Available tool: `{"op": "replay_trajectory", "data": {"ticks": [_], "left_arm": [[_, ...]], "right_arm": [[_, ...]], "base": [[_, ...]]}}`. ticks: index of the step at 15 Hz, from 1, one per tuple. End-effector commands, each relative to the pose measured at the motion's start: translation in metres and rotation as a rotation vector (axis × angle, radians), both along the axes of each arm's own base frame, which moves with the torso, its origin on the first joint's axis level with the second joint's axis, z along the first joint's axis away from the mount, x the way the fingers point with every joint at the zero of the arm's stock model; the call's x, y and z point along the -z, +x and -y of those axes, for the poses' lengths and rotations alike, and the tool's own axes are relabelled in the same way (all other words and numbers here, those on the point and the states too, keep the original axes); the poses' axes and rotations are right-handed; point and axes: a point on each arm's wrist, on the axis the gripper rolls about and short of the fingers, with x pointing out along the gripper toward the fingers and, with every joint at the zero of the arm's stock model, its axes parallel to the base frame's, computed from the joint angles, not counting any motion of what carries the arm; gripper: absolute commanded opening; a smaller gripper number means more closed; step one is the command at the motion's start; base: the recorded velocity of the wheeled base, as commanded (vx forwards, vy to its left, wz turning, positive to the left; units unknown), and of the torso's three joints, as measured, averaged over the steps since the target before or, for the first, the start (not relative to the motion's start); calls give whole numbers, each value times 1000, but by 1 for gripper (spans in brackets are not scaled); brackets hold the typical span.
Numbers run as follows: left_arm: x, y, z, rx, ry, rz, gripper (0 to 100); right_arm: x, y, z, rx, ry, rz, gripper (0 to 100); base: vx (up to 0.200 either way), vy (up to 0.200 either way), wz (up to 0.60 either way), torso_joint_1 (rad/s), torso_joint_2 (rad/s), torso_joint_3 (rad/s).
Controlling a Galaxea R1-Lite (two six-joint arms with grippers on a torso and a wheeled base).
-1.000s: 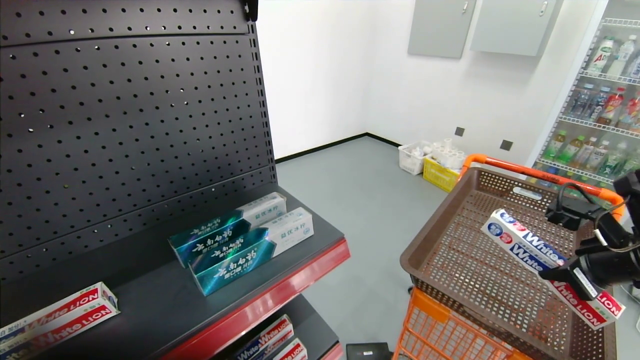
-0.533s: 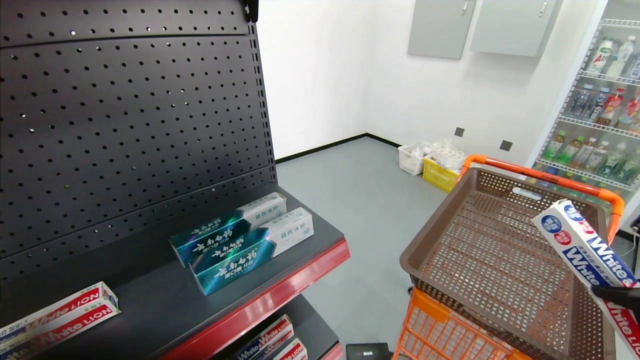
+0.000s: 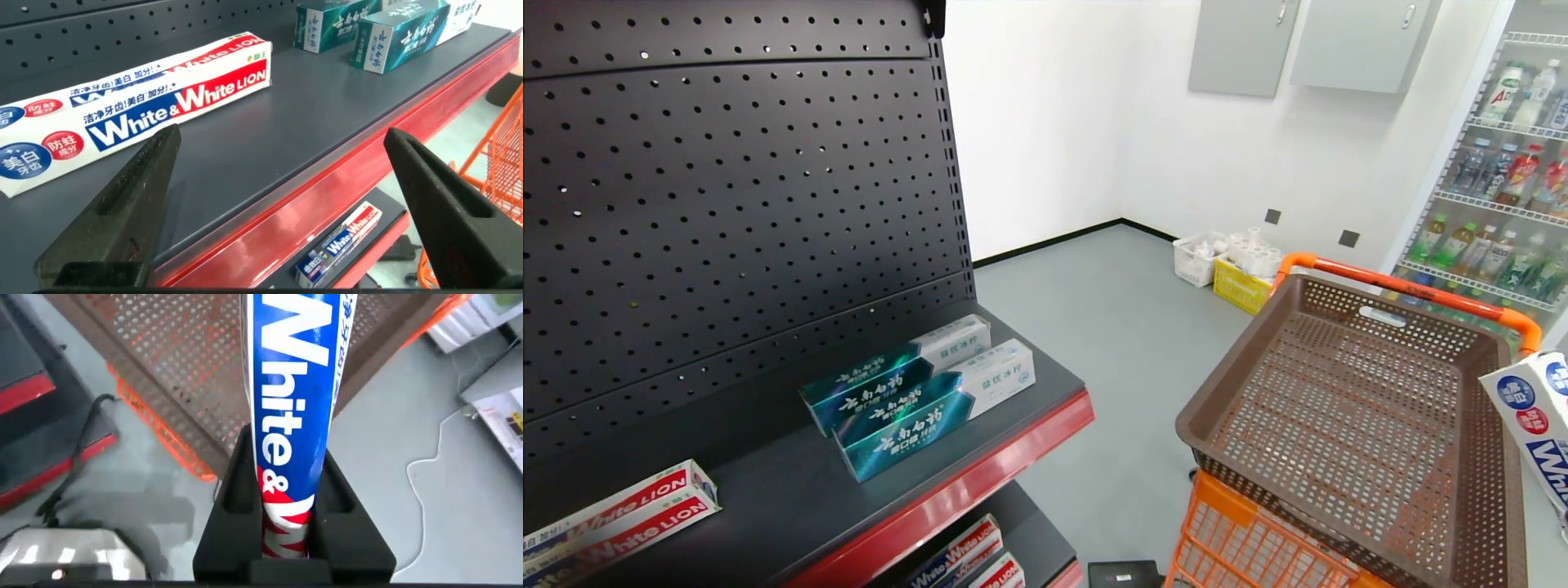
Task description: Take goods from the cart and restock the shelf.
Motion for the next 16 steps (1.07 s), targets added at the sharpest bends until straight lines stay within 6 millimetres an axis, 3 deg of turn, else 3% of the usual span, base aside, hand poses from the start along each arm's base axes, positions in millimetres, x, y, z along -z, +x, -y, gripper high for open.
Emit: {"op": "replay_trajectory", "data": {"ticks": [1,7,16], "left_arm": [[0,0,0,-1,1,-1,100],[0,0,0,-1,-1,-1,100],[0,0,0,-1,1,-1,100]], "right_arm": [[14,-2,-3,6,-9,28,0],[31,-2,-4,1,-13,82,0],[36,-5,-3,-1,-20,73,0]], "base": [[0,0,0,0,0,0],[0,0,500,1,1,2],[0,0,600,4,3,4]]}}
